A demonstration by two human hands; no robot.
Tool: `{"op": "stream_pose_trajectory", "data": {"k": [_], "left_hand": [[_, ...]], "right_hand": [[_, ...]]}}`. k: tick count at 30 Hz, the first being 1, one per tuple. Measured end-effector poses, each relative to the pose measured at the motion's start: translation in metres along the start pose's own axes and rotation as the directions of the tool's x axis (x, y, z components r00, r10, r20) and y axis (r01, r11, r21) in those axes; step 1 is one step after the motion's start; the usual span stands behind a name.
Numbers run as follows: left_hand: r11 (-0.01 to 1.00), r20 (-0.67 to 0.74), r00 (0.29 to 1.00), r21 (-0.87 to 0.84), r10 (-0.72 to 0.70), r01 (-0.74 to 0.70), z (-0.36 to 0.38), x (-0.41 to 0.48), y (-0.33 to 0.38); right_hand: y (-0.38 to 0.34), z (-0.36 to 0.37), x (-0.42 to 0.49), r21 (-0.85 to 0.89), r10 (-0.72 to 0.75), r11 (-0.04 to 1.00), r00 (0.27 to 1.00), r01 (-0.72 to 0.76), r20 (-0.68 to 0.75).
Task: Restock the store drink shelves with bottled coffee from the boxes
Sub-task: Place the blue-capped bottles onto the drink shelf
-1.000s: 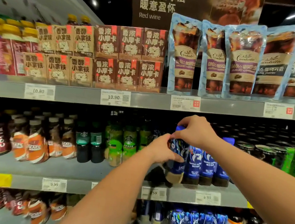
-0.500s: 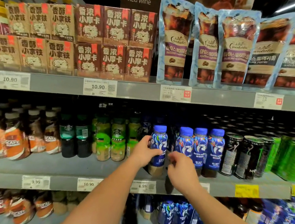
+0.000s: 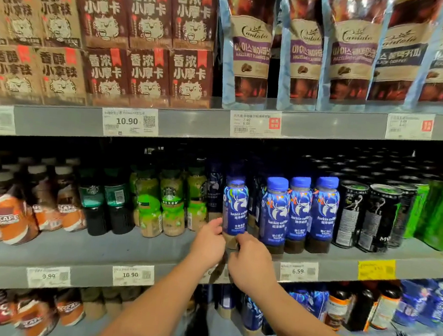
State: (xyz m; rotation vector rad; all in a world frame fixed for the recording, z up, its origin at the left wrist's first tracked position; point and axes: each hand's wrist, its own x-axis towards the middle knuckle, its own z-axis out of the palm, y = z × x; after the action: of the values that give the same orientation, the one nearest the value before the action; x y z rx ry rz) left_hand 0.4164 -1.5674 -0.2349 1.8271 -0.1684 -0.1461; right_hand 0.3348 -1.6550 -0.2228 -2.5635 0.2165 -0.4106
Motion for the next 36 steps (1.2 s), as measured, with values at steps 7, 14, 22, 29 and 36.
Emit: {"op": "stream_pose_trajectory", "data": {"k": [7, 14, 22, 29, 36], "left_hand": [[0.994, 0.034, 0.999, -0.111, -0.014, 0.018, 0.012, 0.01, 0.017], [0.982, -0.018, 0.992, -0.144, -0.125, 0.121, 0.011, 0.018, 0.014], [0.971, 0.055, 0.989, -0.186, -0.139, 0.147, 0.004, 0.009, 0.021], [0.722, 0.108, 0.977, 0.659, 0.186, -0.211, -0.047, -0.024, 0.016], [0.384, 0.231, 0.948, 0.873, 0.218, -0.301, -0.088, -0.073, 0.014]], "right_hand": [[-0.005, 0.016, 0.018, -0.086, 0.1, 0.992, 0.991, -0.092, 0.094], [-0.009, 0.016, 0.027, -0.145, 0.137, 0.983, 0.976, -0.113, 0.172], [-0.011, 0.022, 0.025, -0.305, 0.175, 0.945, 0.97, -0.116, 0.171], [-0.008, -0.009, 0.006, -0.248, 0.041, 0.969, 0.992, -0.01, 0.121], [-0.04, -0.025, -0.027, -0.549, -0.032, 0.827, 0.984, 0.125, 0.177]]}}
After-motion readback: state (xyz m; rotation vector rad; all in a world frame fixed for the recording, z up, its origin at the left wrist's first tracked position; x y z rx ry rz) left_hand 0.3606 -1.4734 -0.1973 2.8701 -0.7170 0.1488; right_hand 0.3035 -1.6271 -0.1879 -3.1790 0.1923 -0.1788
